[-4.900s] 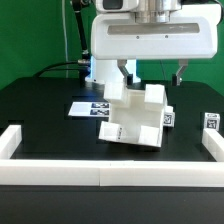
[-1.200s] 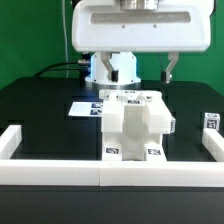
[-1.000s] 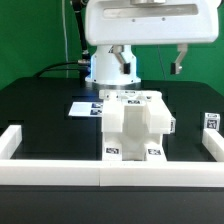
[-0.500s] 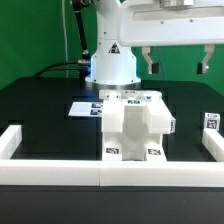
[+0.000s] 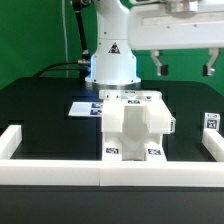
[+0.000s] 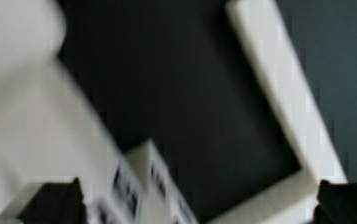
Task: Assemble chair
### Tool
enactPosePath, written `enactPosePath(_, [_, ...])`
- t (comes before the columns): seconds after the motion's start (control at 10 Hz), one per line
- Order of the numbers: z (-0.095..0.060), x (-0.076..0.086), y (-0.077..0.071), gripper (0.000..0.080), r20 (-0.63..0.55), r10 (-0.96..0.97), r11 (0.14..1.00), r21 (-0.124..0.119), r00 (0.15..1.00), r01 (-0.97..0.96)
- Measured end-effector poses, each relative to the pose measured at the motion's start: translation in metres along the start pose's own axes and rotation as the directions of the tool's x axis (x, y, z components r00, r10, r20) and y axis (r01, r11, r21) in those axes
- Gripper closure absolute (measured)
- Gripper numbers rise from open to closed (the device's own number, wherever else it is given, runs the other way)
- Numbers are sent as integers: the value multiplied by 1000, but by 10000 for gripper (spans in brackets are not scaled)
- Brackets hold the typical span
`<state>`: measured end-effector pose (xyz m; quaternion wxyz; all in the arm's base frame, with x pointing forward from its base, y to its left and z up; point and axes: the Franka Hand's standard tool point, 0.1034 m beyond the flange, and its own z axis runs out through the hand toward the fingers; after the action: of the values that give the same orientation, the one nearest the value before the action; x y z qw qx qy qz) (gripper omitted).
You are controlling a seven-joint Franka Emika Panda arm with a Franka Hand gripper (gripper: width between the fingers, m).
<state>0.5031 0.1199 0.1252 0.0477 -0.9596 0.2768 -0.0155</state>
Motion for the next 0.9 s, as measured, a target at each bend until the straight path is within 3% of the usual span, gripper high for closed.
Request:
enactPosePath(0.1, [9, -19, -5, 150, 3, -12, 1000, -4, 1000, 12])
enactPosePath(0.3, [24, -37, -12, 150, -18, -7, 1000, -3, 1000, 7])
enactPosePath(0.7, [24, -38, -11, 150, -16, -26, 1000, -5, 1000, 26])
enactPosePath(0.9, [32, -57, -12, 150, -25, -87, 996, 2, 996, 87])
